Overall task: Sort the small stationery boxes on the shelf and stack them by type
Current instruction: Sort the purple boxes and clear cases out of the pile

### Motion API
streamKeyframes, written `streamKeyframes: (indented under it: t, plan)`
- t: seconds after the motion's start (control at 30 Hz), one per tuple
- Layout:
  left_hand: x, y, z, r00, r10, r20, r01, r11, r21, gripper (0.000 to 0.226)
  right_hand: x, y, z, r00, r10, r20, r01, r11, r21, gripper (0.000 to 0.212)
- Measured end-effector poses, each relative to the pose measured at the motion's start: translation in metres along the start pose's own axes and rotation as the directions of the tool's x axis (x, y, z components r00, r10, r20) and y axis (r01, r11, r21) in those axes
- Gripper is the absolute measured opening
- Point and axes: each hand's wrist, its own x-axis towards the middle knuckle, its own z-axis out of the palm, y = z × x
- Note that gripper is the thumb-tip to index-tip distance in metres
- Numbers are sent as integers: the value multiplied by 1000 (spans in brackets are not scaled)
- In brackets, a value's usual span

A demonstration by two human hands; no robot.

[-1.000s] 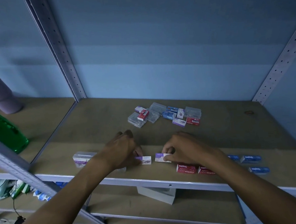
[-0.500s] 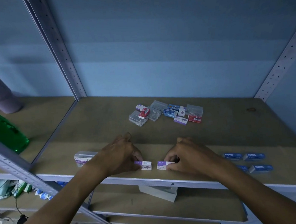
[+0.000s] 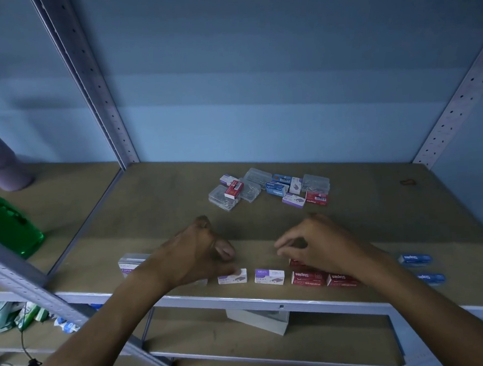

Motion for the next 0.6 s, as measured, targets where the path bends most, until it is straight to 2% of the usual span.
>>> streamKeyframes:
  t: [0.1, 0.17, 0.33, 0.43, 0.6]
  plan:
    - [13, 5, -7, 994, -66, -82, 66, 998, -3, 24, 4, 20, -9, 994, 97, -54, -100, 993, -67, 23]
    - [23, 9, -10, 987, -99, -123, 103, 994, 26, 28, 10, 38, -12, 979, 176, -98, -186, 977, -103, 26]
    - [54, 6, 0, 960, -215, -178, 221, 975, 14, 47, 27, 76, -15, 924, 359, -129, -382, 880, -284, 64]
    - [78, -3, 9, 961, -207, -183, 213, 977, 15, 62, 35, 92, -11, 909, 386, -160, -417, 860, -293, 77]
    - [110, -16, 27, 960, -189, -208, 216, 969, 116, 84, 47, 99, -9, 914, 365, -176, -401, 877, -266, 78]
